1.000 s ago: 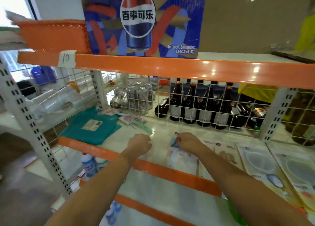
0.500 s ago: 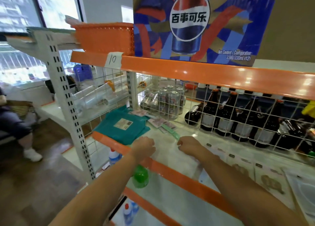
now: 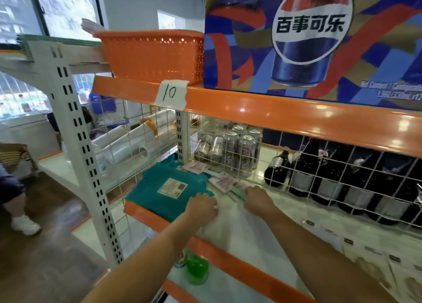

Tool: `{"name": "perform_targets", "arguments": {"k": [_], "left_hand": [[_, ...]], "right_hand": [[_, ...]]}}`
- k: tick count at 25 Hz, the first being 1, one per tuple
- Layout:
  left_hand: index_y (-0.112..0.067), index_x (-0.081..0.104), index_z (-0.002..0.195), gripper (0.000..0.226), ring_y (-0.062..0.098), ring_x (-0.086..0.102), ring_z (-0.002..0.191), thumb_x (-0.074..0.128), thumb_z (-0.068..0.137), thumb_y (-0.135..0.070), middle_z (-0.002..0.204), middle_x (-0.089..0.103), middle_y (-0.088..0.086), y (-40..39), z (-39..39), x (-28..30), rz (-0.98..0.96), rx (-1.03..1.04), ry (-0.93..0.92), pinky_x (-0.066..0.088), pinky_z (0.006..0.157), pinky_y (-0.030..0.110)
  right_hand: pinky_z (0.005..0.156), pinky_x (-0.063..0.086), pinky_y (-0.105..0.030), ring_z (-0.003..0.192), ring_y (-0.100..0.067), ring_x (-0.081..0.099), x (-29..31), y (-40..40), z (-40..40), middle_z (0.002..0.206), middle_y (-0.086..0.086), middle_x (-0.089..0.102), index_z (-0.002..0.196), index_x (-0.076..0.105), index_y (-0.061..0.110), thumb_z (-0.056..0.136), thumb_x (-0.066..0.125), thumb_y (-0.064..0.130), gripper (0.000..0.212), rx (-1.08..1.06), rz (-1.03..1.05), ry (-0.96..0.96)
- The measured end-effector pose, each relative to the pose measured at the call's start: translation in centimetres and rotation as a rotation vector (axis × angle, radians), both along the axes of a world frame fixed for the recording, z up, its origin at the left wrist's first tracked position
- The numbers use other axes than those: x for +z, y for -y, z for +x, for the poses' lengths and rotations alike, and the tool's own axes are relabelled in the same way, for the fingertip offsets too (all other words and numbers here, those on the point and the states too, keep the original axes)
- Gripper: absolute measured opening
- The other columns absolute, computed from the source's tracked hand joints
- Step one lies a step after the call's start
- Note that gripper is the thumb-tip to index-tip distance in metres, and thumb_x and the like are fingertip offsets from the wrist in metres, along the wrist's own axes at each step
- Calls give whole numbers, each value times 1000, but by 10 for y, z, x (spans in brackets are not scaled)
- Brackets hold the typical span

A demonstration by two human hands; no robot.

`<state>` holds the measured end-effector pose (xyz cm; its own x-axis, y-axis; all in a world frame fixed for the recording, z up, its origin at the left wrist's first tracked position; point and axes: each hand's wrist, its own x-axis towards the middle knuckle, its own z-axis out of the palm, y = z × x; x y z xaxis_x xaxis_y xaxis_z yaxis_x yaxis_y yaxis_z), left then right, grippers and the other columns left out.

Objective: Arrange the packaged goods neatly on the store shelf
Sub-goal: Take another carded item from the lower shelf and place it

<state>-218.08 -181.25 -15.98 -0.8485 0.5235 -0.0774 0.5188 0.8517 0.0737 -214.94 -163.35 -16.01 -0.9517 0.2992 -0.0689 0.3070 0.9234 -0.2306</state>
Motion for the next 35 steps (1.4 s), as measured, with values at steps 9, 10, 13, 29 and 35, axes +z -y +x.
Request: {"name": "perform_targets", "arguments": {"k": [9,10,13,29,35], "left_hand": [[-21,53,130,37,27,45,124,47,96,-34,134,49,8,-3,-33,-11,4,-110,54,42,99,39],[-21,53,131,37,27,44,124,46,96,-33,134,48,8,-4,-35,-13,-8,-120,58,42,100,39],[-17,53,130,37,28,43,126,43,97,-28,135,47,10,-6,-38,-15,-15,-154,72,39,101,37],[-15,58,122,34,29,48,120,45,93,-27,127,54,10,-2,-21,-19,48,-197,46,44,94,38],[-16,57,125,36,27,48,121,43,95,-29,129,54,8,3,20,-9,58,-178,13,43,96,35]], "right_hand": [[92,43,-37,116,-32,48,-17,12,-33,124,-16,47,125,51,5,94,42,14,33,-86,98,41],[91,43,-37,115,-33,48,-16,14,-35,124,-16,48,125,52,6,94,42,12,33,-84,107,42],[88,44,-33,112,-32,53,-5,14,-39,124,-18,53,123,54,5,92,49,14,33,-63,79,80],[37,38,-13,50,-4,59,7,35,-1,55,3,68,90,56,12,97,49,9,10,-579,-1392,-63],[38,41,-16,59,-8,61,10,48,66,81,-7,64,129,48,1,95,49,2,34,-602,-1529,-173]]}}
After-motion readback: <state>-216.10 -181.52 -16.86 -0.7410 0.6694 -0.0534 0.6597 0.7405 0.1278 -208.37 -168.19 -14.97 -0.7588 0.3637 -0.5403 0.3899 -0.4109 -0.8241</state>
